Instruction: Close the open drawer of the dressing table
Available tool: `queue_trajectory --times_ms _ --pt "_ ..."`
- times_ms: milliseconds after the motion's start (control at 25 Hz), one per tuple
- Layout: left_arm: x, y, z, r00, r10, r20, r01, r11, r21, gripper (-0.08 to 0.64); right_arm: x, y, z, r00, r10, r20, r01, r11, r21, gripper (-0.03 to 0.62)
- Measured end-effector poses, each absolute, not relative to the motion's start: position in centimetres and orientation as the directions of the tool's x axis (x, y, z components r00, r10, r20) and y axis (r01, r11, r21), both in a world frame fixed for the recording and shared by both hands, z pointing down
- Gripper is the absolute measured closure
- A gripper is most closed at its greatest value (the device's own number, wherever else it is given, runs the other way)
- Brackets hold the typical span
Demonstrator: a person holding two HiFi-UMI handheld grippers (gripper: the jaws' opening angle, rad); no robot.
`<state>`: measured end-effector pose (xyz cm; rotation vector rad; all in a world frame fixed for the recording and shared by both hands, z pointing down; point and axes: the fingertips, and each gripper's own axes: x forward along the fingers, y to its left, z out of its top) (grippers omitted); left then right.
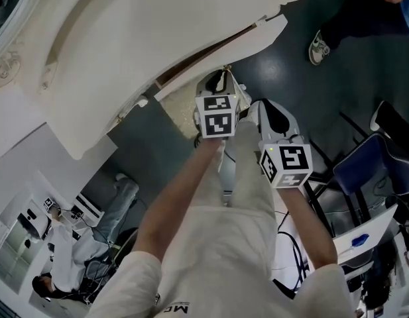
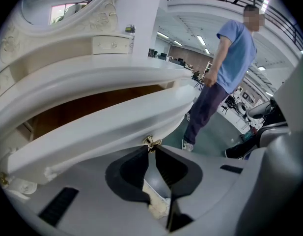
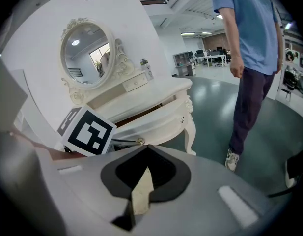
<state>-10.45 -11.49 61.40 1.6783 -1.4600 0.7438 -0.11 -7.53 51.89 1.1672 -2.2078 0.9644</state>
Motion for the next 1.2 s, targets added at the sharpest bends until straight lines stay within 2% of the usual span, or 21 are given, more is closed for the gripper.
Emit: queue_trajectory --times_ms 1200 --pt "-13.8 -15.0 61.4 0.108 -0.574 0.811 -0.992 -0.014 0.123 0.512 -2.2 -8.8 51.5 -0.514 -0.549 0.659 -0.858 0.343 -0.383 0.591"
